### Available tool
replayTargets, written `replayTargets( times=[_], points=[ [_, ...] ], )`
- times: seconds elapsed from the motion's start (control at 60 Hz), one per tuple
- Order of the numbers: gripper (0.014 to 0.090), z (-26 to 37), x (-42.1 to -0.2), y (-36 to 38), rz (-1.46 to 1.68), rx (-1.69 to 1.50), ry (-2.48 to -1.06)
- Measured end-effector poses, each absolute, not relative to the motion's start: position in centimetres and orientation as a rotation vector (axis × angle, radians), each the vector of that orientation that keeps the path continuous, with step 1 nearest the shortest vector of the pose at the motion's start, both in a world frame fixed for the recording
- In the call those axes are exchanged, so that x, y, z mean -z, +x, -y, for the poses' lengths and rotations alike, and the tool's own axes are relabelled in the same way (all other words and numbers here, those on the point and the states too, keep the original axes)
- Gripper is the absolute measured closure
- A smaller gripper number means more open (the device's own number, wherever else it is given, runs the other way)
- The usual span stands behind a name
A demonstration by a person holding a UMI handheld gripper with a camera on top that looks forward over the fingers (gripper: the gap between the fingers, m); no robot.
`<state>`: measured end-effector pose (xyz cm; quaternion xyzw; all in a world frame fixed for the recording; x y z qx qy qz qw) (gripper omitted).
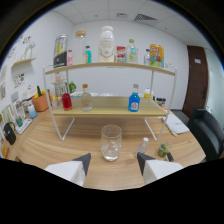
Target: Make me a cup of Mojito.
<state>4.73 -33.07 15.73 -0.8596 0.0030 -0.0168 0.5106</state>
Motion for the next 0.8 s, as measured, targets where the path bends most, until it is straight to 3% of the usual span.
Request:
replayTargets(
  times=[0.183, 0.483, 0.8],
  points=[
    [0.0184, 32.1, -21.0, 0.5, -0.025, 0.016, -2.023],
    [0.0184, 28.0, -34.7, -8.2, 0.013, -0.015, -1.866],
    [0.0185, 22.0, -39.3, -14.8, 0.07, -0.078, -1.783]
  ],
)
